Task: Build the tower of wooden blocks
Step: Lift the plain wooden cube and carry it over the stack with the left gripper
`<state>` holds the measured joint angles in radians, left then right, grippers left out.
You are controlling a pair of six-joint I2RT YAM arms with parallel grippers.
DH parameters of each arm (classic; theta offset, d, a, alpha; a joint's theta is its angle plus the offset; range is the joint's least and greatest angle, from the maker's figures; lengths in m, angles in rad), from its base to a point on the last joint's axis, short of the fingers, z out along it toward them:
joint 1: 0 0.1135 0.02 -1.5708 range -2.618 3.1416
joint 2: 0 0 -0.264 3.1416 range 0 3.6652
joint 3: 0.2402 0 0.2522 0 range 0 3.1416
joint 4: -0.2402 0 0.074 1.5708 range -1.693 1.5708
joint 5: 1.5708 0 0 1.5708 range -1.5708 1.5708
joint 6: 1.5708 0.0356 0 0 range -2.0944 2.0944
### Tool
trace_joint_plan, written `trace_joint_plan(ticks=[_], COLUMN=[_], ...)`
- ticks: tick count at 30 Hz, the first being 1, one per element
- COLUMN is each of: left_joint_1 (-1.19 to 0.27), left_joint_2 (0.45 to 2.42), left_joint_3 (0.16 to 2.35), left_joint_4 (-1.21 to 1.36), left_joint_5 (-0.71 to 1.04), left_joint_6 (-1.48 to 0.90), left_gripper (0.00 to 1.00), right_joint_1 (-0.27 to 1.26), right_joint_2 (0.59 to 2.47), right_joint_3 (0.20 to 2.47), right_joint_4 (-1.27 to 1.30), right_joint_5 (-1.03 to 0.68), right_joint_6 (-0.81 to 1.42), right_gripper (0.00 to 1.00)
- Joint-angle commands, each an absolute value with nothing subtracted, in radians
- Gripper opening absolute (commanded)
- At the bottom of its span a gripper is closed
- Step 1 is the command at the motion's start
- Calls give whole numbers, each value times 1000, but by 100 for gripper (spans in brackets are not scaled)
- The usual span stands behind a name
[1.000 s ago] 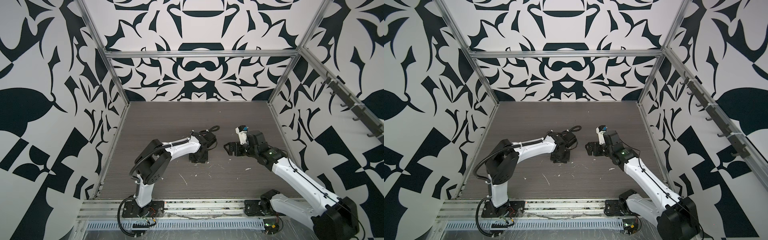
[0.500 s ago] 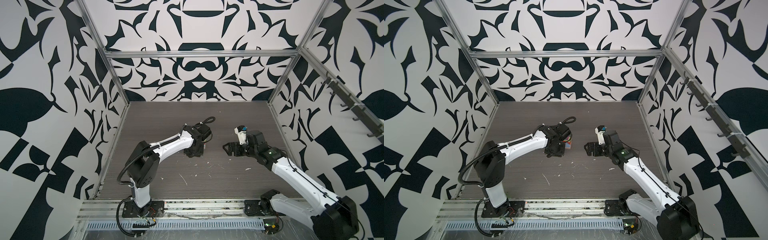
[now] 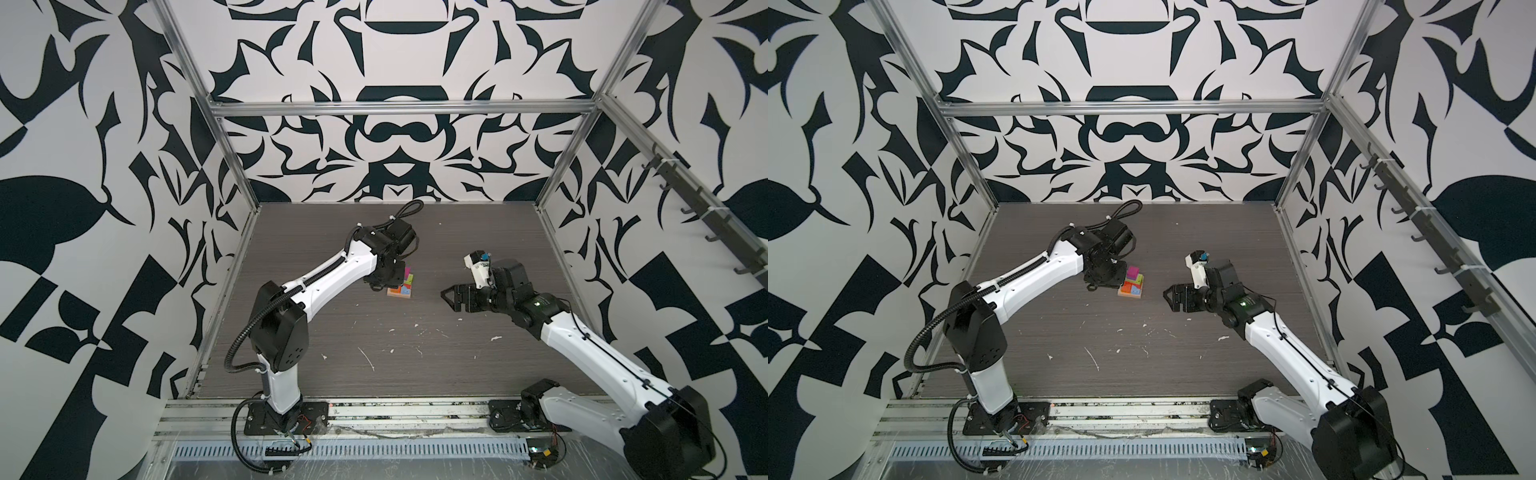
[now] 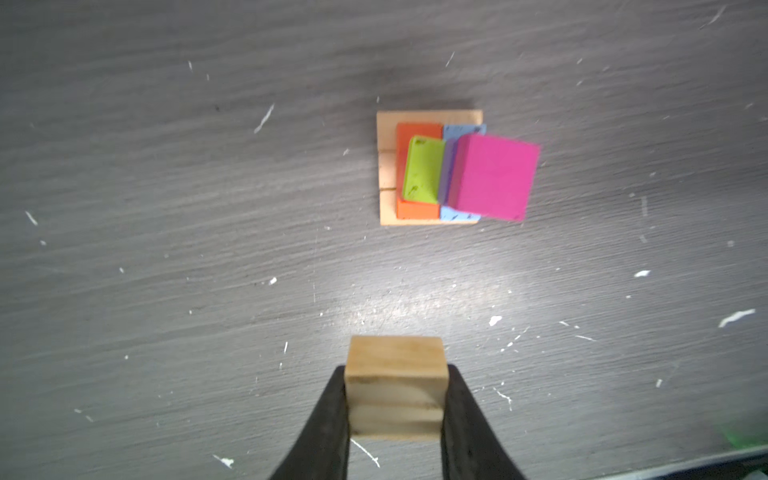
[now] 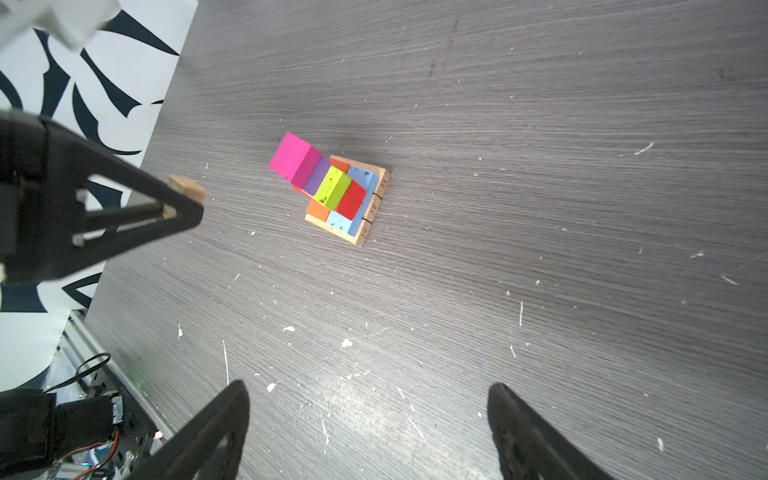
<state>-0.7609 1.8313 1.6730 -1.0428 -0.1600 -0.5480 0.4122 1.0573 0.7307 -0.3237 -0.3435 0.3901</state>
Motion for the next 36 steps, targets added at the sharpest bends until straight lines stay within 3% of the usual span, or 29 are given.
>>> trace_joint_plan(ticks=[1, 36], left_joint_1=[-753, -749], left_joint_2=[1873, 2141], left_joint_3=[1732, 2122], left_joint_4=[-1134, -1272], left_joint_5=[-165, -112], left_joint_6=[-511, -416], left_gripper=[31, 33], right_joint_1=[411, 437], right_joint_2=[1053, 1043], right_joint_3=[731, 699], right_joint_4=[-287, -245], right_joint_5=[-374, -381], right_joint_6=[400, 442], right_gripper=[93, 92])
